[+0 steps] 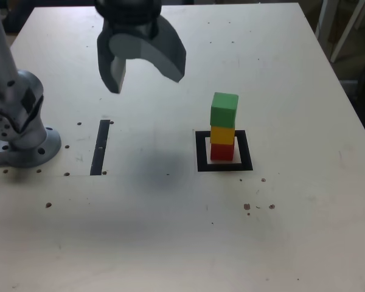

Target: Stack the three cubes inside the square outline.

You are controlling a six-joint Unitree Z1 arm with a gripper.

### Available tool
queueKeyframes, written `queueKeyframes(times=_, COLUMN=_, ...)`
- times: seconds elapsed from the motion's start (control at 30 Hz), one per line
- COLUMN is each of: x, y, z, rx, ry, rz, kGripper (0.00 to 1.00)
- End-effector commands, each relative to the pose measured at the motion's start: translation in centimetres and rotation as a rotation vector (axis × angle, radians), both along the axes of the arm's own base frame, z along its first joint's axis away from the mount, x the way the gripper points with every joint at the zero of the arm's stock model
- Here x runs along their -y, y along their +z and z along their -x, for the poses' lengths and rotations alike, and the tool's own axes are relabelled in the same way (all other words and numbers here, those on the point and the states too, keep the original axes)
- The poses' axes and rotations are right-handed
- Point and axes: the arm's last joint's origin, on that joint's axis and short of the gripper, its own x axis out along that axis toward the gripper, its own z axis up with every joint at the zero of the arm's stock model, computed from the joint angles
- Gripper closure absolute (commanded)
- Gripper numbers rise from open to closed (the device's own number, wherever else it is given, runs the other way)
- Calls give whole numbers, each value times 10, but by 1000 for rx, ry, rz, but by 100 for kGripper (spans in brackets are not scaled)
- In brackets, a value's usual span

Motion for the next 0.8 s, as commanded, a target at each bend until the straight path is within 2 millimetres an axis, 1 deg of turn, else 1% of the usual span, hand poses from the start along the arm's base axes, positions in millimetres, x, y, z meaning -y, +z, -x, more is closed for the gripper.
queueKeyframes(times=0.0, x=-1, y=-20, z=19, rx=-47, ry=10, rz=3, kGripper=0)
queueKeyframes(times=0.13, x=-2, y=-44, z=36, rx=-72, ry=26, rz=17, kGripper=0)
queueKeyframes(times=0.27, x=-2, y=-65, z=46, rx=-93, ry=39, rz=34, kGripper=0)
queueKeyframes(times=0.37, x=-2, y=-77, z=51, rx=-104, ry=46, rz=44, kGripper=0)
queueKeyframes(times=0.47, x=-2, y=-87, z=56, rx=-120, ry=52, rz=46, kGripper=0)
queueKeyframes(times=0.57, x=-2, y=-96, z=57, rx=-129, ry=56, rz=46, kGripper=0)
queueKeyframes(times=0.77, x=-1, y=-101, z=51, rx=-127, ry=57, rz=44, kGripper=0)
